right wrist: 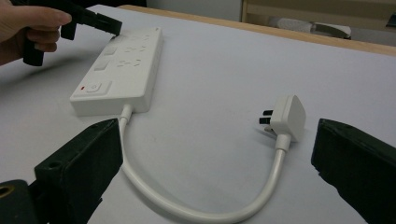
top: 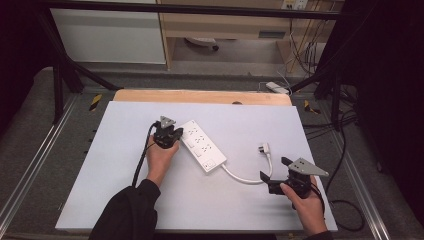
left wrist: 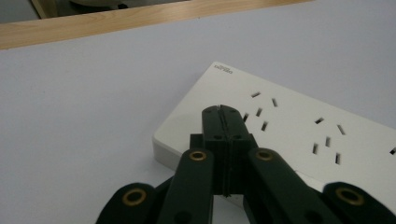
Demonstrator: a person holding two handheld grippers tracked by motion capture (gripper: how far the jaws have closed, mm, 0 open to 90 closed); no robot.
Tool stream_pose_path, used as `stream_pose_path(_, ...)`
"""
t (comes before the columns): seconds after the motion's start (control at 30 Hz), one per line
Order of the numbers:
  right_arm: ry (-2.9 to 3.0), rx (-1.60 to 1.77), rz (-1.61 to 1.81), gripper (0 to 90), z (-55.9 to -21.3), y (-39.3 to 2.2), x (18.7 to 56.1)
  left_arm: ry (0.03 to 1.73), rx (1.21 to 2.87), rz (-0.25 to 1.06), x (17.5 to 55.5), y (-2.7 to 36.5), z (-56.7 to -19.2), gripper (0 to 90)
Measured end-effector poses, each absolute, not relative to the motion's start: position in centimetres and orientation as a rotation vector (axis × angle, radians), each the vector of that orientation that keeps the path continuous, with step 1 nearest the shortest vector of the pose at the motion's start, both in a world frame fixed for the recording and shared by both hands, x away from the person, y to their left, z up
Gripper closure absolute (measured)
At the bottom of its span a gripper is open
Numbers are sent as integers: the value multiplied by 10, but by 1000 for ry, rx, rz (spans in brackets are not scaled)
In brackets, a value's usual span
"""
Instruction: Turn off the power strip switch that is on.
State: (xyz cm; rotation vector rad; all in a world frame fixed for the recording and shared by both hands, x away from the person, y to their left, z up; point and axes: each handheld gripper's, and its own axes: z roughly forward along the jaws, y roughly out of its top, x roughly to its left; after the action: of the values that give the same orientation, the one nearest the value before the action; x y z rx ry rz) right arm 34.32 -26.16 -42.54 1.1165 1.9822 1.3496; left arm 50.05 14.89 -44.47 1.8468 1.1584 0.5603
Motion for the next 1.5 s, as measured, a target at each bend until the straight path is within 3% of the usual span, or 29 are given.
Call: stream_pose_path(1.5, 1978, 1119, 1351, 25, -425, -262, 343, 1167, 1834, 554, 502, 149, -447, 900)
